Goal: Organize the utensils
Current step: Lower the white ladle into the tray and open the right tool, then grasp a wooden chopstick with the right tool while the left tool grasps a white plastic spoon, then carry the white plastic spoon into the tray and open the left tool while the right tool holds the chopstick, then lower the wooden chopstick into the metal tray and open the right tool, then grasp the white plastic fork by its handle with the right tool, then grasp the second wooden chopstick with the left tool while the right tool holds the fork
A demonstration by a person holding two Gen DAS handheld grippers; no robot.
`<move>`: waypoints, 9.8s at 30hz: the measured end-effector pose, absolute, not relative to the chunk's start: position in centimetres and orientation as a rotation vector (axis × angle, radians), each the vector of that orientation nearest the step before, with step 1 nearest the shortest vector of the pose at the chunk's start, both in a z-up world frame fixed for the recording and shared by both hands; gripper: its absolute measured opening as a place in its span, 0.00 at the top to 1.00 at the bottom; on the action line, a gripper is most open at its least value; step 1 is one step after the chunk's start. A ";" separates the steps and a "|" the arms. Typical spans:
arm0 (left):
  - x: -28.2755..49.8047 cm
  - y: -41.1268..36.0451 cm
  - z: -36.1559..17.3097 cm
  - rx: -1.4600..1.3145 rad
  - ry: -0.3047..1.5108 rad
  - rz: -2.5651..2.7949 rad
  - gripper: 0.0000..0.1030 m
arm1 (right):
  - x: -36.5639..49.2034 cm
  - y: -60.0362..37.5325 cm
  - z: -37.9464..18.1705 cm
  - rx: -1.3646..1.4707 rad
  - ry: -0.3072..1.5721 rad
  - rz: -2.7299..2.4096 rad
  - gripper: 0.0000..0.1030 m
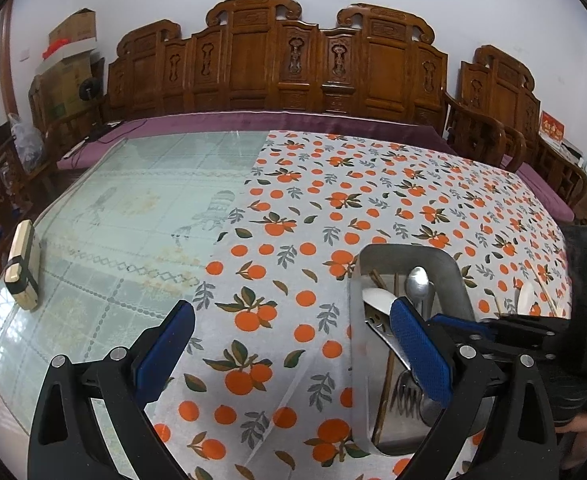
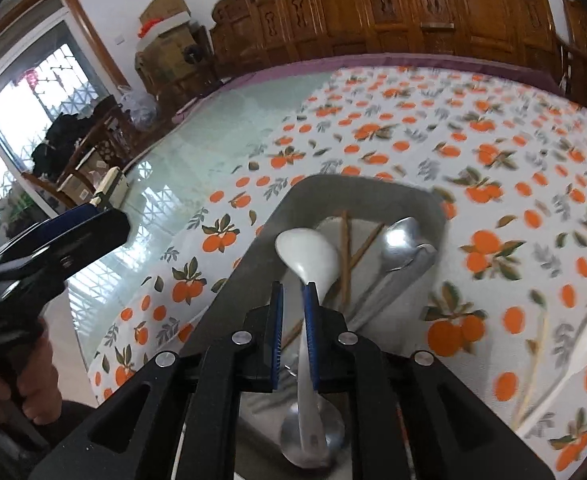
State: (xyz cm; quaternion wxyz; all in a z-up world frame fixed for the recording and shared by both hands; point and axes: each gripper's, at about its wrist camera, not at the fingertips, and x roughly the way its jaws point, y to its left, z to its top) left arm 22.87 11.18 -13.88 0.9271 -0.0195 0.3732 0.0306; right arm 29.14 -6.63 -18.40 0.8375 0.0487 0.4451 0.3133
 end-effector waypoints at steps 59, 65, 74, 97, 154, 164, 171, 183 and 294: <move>26.5 -17.4 -24.1 0.211 1.024 -0.451 0.76 | 29.0 -32.4 -23.6 -0.061 0.993 0.263 0.94; 26.7 -17.8 -24.6 0.236 1.025 -0.439 0.76 | 29.0 -32.3 -23.3 -0.053 0.983 0.271 0.94; 26.4 -17.9 -25.0 0.267 1.017 -0.432 0.92 | 28.9 -31.9 -23.2 -0.061 0.978 0.275 0.94; 23.4 -12.2 -17.8 0.157 0.881 -0.402 0.92 | 26.1 -28.4 -20.8 -0.099 0.914 0.338 0.94; 25.2 3.2 -19.3 0.001 0.943 -0.098 0.77 | 22.7 -20.7 -19.3 -0.108 0.908 0.514 0.94; 24.5 5.1 -17.0 0.006 0.881 -0.080 0.63 | 22.9 -16.6 -17.7 -0.034 0.903 0.585 0.94; 24.2 6.9 -15.6 -0.015 0.836 -0.057 0.36 | 24.6 -13.2 -16.6 0.063 0.907 0.631 0.94; 24.0 10.1 -14.6 -0.044 0.791 0.013 0.13 | 27.7 -8.3 -17.6 0.142 0.941 0.623 0.94; 20.9 -14.4 -25.1 0.213 1.000 -0.316 0.68 | 26.1 -32.6 -22.9 -0.045 0.987 0.195 0.93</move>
